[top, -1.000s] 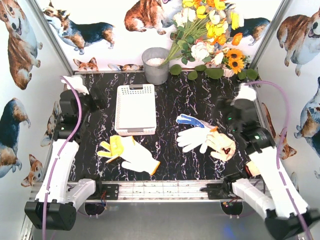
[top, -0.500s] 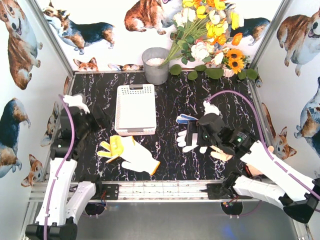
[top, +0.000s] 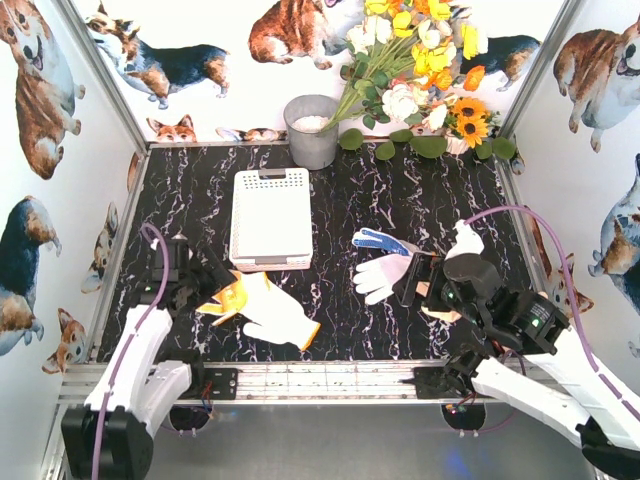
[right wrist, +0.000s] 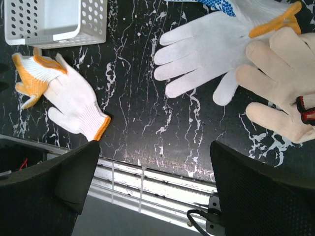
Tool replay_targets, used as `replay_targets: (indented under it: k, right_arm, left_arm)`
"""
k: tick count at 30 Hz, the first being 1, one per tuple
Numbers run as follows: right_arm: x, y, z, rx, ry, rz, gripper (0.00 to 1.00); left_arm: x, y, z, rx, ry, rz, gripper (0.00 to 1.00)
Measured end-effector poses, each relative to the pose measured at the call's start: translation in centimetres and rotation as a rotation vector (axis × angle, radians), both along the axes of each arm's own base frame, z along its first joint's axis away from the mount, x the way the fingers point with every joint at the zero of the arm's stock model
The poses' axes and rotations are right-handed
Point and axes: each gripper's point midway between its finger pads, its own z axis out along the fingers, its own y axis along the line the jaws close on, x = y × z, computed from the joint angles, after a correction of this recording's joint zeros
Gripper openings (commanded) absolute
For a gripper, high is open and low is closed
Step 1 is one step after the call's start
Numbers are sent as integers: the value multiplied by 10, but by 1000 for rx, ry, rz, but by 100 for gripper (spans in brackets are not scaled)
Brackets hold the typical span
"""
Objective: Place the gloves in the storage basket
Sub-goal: Pick up the glove from the center of the board.
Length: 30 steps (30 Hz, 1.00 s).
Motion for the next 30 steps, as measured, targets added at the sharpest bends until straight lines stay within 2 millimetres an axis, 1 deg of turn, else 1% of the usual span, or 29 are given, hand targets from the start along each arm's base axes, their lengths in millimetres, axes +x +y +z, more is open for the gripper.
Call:
replay_targets:
  k: [4, 8, 10, 14, 15, 16, 18, 19, 23, 24, 27, 30]
  right_arm:
    - [-3, -3, -11, -14, 21, -5, 100]
    - [-7, -4, -19, -27, 44, -2, 100]
    - [-7, -5, -21, -29, 50, -1, 100]
    - [-9, -5, -26, -33, 60, 1, 100]
    - [-9, -5, -27, -34, 62, 2, 100]
    - [-9, -5, -28, -35, 65, 4, 100]
    - [-10, -4, -28, -35, 67, 6, 100]
    - [-10, -4, -29, -35, 68, 7, 100]
    - [-11, -3, -29, -34, 75, 12, 100]
    - [-11, -3, -29, -34, 76, 15, 100]
    - [-12, -2, -29, -30, 79, 20, 100]
    - [-14, 1, -30, -25, 90, 33, 100]
  left_arm:
    - [4, -4, -15, -18, 44, -8, 75]
    - [12, -6, -18, -26, 26, -15, 68]
    - [16, -7, -19, -34, 14, -21, 67]
    - [18, -11, -27, -48, 24, -35, 62]
    - [17, -11, -30, -48, 29, -37, 60]
    - [16, -11, -33, -49, 34, -40, 55]
    - [15, -12, -36, -49, 36, -48, 38]
    - [15, -12, -37, -49, 36, -50, 32]
    - [15, -12, -37, -47, 31, -60, 12]
    - [15, -12, -37, -43, 30, -63, 10]
    - [15, -11, -33, -33, 21, -64, 0]
    - [18, -10, -17, -23, -21, -68, 0]
